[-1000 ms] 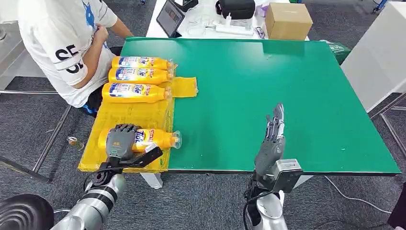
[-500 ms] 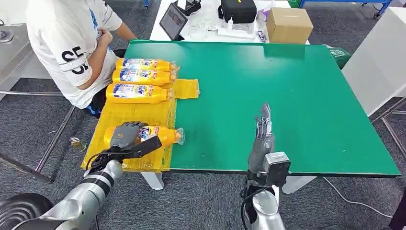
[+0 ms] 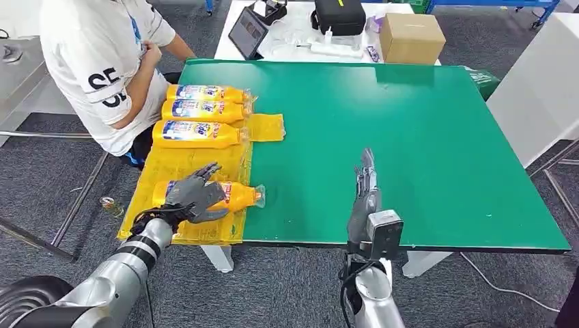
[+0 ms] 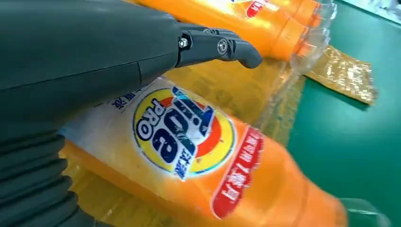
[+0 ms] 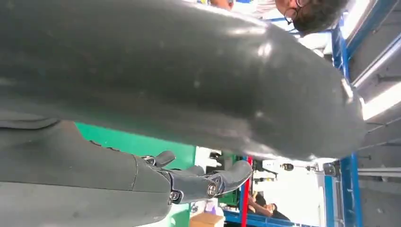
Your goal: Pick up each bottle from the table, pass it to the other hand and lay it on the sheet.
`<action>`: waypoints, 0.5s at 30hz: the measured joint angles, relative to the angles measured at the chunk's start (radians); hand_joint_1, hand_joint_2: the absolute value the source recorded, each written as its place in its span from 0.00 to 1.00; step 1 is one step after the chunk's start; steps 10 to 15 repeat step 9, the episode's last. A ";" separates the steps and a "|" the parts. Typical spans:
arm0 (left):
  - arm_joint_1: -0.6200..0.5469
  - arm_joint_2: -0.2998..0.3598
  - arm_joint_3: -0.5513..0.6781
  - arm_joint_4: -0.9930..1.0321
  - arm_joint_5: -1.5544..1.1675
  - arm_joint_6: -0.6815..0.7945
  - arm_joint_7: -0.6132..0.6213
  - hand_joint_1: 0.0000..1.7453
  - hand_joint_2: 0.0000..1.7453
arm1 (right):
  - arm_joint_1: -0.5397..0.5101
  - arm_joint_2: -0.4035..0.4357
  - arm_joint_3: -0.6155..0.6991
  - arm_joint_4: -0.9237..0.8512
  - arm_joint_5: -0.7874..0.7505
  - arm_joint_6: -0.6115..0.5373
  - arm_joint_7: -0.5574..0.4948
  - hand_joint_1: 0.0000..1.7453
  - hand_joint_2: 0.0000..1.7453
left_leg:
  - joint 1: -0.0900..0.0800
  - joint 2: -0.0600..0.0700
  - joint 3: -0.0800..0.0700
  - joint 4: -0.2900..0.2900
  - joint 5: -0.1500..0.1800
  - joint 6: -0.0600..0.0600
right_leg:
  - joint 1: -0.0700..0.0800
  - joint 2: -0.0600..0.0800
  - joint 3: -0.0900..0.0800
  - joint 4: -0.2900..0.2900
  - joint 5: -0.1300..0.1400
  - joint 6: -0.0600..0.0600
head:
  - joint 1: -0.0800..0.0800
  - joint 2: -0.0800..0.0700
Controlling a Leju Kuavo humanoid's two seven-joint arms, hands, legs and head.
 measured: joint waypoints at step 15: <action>0.030 0.002 0.026 -0.012 0.231 -0.048 -0.181 0.00 0.00 | -0.020 0.000 0.000 0.047 -0.006 0.018 -0.007 0.00 0.00 | 0.000 0.001 0.001 0.000 0.000 0.000 | 0.000 0.000 0.000 0.000 0.000 0.000 | 0.000 0.000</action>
